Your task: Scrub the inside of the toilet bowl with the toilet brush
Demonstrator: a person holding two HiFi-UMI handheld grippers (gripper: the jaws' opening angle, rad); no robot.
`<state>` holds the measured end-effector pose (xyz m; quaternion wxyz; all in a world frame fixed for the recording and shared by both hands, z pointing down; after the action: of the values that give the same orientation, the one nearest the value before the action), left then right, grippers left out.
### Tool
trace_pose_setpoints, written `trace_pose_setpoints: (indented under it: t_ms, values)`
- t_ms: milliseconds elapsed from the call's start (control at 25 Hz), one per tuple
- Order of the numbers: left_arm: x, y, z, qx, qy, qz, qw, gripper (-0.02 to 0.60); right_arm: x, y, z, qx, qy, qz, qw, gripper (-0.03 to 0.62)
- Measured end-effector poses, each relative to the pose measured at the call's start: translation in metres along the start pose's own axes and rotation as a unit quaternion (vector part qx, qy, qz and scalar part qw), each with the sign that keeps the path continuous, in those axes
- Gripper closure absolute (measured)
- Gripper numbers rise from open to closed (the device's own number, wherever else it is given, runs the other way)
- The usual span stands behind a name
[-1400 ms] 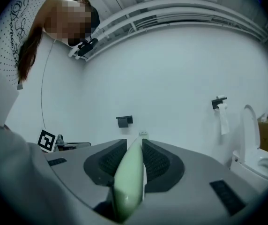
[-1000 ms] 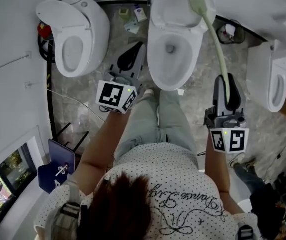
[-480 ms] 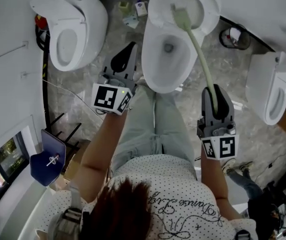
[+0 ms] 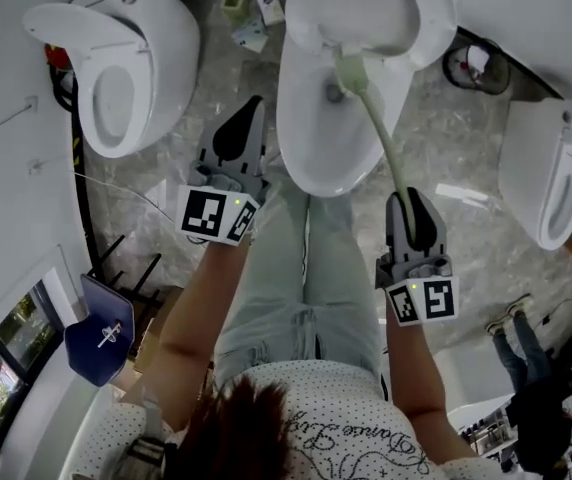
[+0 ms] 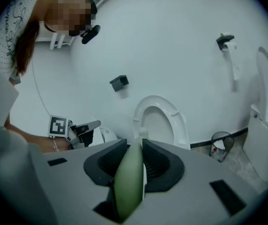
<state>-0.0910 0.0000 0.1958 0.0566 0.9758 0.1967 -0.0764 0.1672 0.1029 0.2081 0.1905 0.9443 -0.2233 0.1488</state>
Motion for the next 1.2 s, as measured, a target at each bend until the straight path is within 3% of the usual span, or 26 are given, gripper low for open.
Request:
trace_pose_setpoints:
  t_ms: [200, 400, 800, 1200]
  values:
    - [-0.011, 0.0, -0.034, -0.002, -0.004, -0.013, 0.9999, 0.579, 0.011, 0.013, -0.047, -0.031, 0.049, -0.036, 0.998, 0.479]
    - [-0.027, 0.004, -0.084, -0.034, -0.023, -0.004, 0.9992, 0.579, 0.025, 0.028, -0.086, -0.035, 0.102, -0.059, 0.992, 0.479]
    - [-0.045, 0.004, -0.161, -0.068, -0.04, -0.001, 0.9969, 0.58, 0.051, 0.054, -0.15, -0.036, 0.123, -0.086, 0.988, 0.479]
    - [-0.049, -0.001, -0.199, -0.081, -0.032, -0.023, 0.9959, 0.578, 0.061, 0.061, -0.192, -0.053, 0.142, -0.094, 0.984, 0.479]
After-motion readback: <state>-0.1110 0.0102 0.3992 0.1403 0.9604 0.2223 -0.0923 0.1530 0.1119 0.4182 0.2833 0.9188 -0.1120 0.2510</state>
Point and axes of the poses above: the fingertips, and each gripper's own axes: y forward along the fingers, x to its right, z out of its top, the point moved 4 cm from there along -y, backward along the fingers, and after that the axes turned 7 degrees about x, right-handed, at the moved point
